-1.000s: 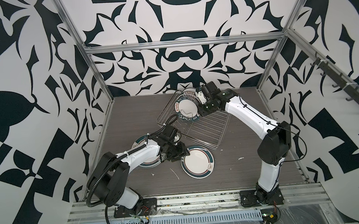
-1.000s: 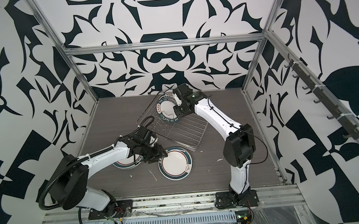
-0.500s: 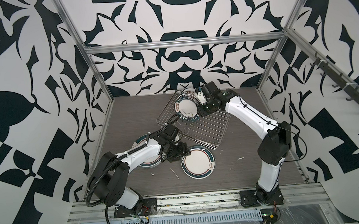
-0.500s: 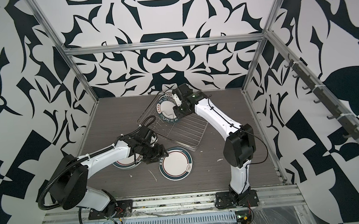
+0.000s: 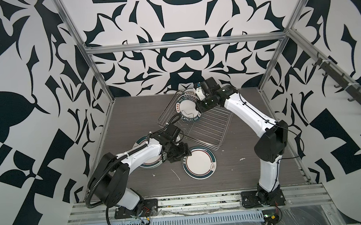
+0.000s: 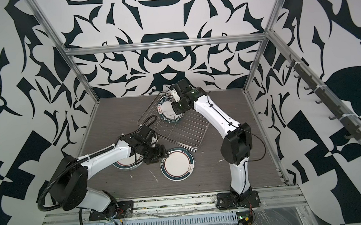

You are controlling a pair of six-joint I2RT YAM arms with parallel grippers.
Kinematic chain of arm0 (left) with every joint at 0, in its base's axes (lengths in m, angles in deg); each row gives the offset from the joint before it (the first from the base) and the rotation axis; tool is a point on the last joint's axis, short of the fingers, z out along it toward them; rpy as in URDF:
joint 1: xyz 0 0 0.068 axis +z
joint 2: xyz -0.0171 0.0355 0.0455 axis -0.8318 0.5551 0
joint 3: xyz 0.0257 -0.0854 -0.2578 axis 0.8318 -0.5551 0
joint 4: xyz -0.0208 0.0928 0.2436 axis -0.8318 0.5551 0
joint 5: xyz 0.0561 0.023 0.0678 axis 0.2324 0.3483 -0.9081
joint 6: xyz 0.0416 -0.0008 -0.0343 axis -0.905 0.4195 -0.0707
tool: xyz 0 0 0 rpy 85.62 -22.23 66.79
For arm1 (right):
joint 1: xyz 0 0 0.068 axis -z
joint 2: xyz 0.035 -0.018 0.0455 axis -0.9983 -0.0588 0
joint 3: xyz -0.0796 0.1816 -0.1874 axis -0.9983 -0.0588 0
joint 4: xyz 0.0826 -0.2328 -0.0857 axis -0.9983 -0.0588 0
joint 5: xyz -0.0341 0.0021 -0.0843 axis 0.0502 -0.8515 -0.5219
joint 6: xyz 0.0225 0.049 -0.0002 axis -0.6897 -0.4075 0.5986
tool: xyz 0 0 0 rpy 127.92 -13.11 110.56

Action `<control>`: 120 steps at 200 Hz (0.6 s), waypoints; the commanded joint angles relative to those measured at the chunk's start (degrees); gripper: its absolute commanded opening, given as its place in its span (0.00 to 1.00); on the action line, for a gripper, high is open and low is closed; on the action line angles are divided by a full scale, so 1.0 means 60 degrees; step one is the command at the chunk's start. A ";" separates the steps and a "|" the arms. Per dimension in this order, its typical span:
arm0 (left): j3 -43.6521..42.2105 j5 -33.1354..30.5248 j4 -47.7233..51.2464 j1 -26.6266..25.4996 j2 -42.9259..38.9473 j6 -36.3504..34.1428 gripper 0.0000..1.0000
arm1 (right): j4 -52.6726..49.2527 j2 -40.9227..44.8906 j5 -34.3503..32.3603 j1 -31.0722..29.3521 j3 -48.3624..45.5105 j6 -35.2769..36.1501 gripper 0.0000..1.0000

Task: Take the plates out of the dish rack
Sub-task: 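Open the left gripper and withdraw it while the right reaches into the rack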

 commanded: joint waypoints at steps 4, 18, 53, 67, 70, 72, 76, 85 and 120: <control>-0.0230 -0.0199 0.0500 -0.0038 -0.0354 0.0105 0.75 | -0.0484 -0.0620 -0.0344 -0.0013 0.1148 0.0362 0.40; -0.0277 -0.0198 0.0499 -0.0039 -0.0389 0.0141 0.75 | -0.0587 -0.1072 -0.0554 0.0001 0.1670 0.0585 0.40; -0.0586 -0.0179 0.0492 -0.0055 -0.0732 0.0304 0.74 | -0.0848 -0.2007 -0.1357 0.0015 0.2842 0.0983 0.39; -0.0834 -0.0184 0.0499 -0.0055 -0.0924 0.0404 0.74 | -0.0906 -0.2223 -0.1398 0.0017 0.3142 0.1068 0.39; -0.0884 -0.0186 0.0489 -0.0055 -0.0958 0.0426 0.74 | -0.0926 -0.2253 -0.1416 0.0020 0.3175 0.1076 0.39; -0.0924 -0.0186 0.0487 -0.0055 -0.0989 0.0429 0.74 | -0.0932 -0.2263 -0.1435 0.0022 0.3202 0.1080 0.39; -0.0993 -0.0186 0.0475 -0.0055 -0.1048 0.0443 0.74 | -0.0955 -0.2300 -0.1466 0.0012 0.3267 0.1081 0.39; -0.1113 -0.0223 0.0464 -0.0055 -0.1178 0.0496 0.74 | -0.1001 -0.2338 -0.1471 0.0022 0.3317 0.1079 0.39; -0.1073 -0.0411 0.0511 -0.0055 -0.1482 0.0450 0.74 | -0.0726 -0.1993 -0.1480 0.0010 0.3004 0.1155 0.38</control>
